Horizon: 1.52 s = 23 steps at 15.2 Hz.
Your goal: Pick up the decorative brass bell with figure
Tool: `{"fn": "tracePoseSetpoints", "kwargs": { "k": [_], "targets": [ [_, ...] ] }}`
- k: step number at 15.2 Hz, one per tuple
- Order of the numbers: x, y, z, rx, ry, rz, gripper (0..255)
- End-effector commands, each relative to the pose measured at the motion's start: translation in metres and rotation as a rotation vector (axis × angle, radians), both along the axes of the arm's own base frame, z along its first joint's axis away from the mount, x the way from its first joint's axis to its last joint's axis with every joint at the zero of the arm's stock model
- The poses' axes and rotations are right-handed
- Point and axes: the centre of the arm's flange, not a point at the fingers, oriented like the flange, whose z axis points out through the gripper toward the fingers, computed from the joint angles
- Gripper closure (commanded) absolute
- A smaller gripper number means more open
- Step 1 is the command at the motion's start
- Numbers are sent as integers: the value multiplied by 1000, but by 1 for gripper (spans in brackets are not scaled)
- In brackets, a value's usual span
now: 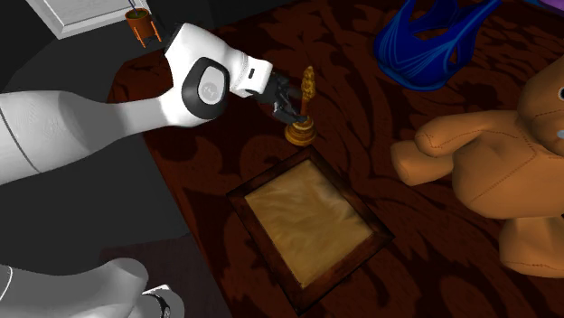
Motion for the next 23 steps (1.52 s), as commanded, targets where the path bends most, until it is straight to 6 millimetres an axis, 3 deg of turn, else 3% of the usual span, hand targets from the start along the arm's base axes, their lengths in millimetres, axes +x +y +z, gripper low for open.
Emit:
{"fn": "tracePoseSetpoints", "kwargs": {
  "k": [1,11,12,21,23],
  "targets": [
    [8,25,-1,-4,-57,1,0],
    [9,32,-41,-6,-73,1,0],
    [10,31,-41,-6,-73,1,255],
    [9,32,-41,-6,-73,1,255],
    [9,32,-30,-6,-73,1,255]
  ]
}}
